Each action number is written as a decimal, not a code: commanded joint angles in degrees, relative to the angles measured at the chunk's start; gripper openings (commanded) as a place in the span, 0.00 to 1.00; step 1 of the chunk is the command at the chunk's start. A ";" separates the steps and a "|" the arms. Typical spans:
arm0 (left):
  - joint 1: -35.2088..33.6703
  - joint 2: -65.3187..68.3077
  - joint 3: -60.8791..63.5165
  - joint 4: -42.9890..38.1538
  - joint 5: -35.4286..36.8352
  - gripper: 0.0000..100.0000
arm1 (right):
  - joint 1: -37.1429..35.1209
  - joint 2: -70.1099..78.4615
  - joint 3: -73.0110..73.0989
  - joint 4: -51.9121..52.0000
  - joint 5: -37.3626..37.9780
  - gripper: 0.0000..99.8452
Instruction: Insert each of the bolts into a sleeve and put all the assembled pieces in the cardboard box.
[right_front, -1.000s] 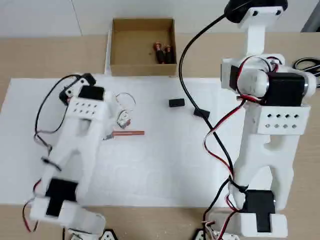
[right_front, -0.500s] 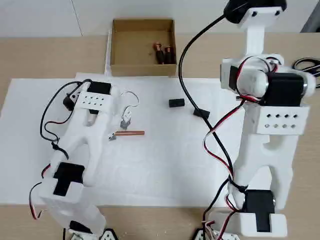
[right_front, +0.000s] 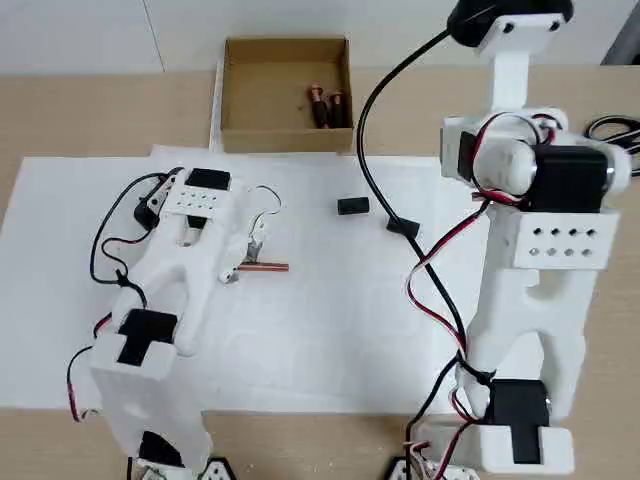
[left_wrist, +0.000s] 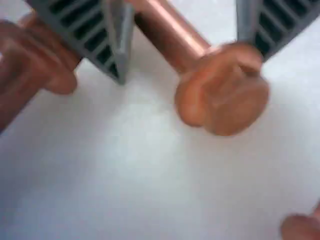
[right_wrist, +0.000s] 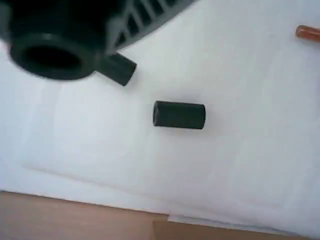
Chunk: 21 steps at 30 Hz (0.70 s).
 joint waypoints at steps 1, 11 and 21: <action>0.00 0.26 -1.19 -0.70 0.53 0.14 | 0.31 -2.86 -0.26 0.66 0.79 0.00; 0.00 0.26 -1.19 -1.41 0.53 0.01 | 0.31 -2.86 -0.26 0.66 0.79 0.00; -0.35 -0.26 -7.52 6.86 -13.63 0.01 | 0.57 -2.86 0.00 0.66 0.79 0.00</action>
